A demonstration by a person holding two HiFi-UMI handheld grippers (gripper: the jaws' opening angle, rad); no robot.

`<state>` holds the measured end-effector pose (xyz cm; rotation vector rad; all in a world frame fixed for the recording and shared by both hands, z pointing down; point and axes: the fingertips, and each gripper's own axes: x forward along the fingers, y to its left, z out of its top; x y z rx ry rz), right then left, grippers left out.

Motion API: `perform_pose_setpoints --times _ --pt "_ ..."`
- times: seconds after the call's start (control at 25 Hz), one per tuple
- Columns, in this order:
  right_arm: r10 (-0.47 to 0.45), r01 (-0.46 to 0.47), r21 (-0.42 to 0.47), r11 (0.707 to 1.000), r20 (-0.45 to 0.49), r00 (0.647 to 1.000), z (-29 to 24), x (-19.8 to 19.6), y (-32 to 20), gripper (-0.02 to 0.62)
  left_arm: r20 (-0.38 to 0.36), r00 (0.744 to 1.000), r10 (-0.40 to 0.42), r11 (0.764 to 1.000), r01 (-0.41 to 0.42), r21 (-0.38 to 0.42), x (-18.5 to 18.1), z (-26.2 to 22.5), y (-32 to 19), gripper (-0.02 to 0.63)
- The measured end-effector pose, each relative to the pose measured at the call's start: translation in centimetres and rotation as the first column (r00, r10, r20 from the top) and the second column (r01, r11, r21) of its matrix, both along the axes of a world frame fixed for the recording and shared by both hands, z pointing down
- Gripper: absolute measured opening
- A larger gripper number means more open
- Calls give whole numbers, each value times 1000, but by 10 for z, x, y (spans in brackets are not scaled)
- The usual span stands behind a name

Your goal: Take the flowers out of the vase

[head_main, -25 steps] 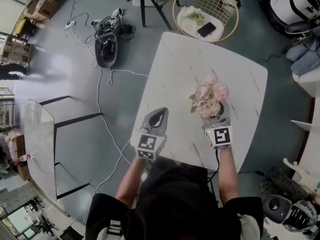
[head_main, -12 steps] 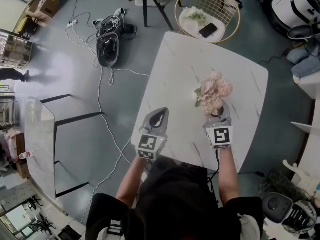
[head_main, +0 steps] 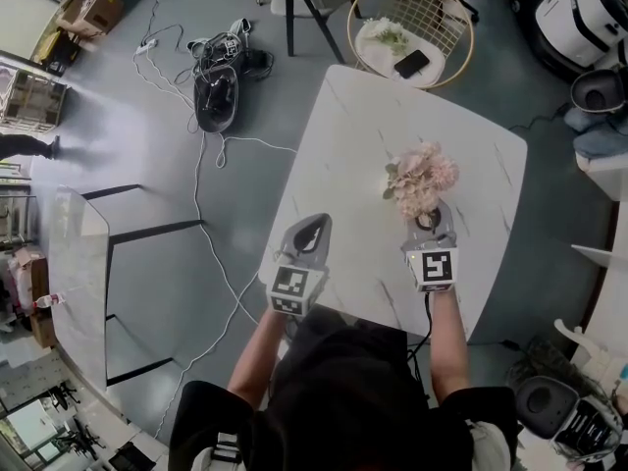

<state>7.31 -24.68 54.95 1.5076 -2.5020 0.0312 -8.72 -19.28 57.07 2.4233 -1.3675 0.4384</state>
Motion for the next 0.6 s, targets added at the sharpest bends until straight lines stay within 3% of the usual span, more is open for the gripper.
perform_pose_setpoints --times 0.6 --pt "0 1 61 998 -11 1000 -23 0 -1 37 -6 1000 -11 1000 11 29 -4 -10 3 8"
